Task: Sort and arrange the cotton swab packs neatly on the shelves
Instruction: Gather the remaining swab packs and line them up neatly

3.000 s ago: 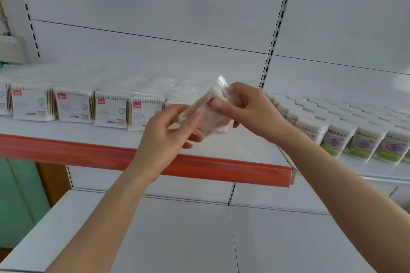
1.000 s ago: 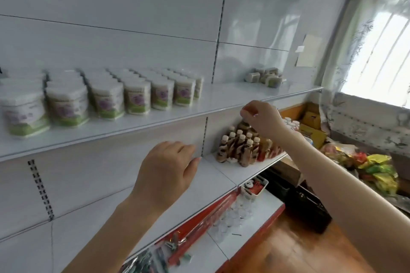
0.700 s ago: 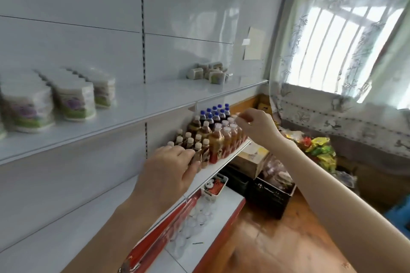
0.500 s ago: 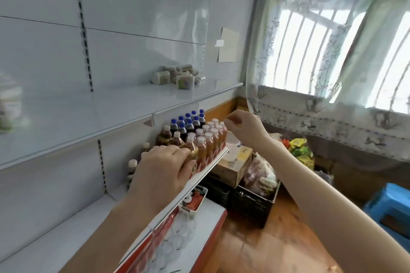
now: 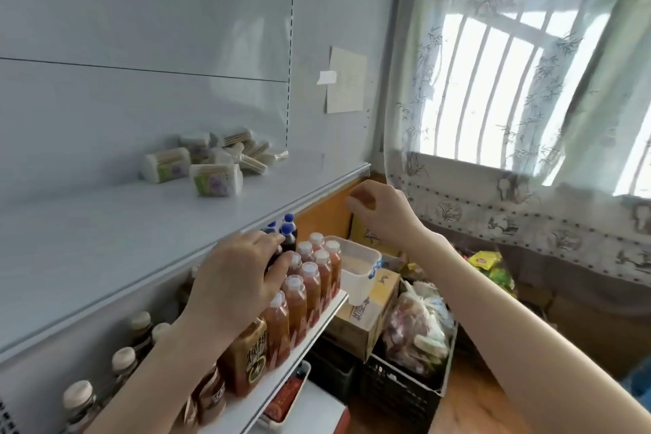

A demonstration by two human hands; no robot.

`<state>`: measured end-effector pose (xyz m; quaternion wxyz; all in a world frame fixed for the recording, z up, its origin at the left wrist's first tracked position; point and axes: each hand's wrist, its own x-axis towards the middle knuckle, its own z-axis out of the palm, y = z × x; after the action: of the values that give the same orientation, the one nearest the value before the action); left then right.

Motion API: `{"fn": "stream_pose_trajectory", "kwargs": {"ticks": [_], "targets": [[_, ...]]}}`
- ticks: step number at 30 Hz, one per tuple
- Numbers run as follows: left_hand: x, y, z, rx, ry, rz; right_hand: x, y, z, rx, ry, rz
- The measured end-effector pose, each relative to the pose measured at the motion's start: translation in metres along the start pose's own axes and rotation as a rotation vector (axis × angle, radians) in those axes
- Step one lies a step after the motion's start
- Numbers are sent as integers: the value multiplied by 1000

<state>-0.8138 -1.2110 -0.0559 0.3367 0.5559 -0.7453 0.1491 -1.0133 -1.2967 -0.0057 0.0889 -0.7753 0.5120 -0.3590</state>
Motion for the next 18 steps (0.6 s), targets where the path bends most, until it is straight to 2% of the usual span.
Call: {"fn": "stream_pose_trajectory", "kwargs": {"ticks": [7, 13, 18], "targets": [[44, -15, 42, 124, 57, -216, 107, 38, 44, 133, -182, -225], [52, -22, 35, 276, 91, -476, 165, -4, 94, 241, -355, -499], [47, -46, 17, 379, 179, -637, 177, -39, 138, 119, -445, -608]]}}
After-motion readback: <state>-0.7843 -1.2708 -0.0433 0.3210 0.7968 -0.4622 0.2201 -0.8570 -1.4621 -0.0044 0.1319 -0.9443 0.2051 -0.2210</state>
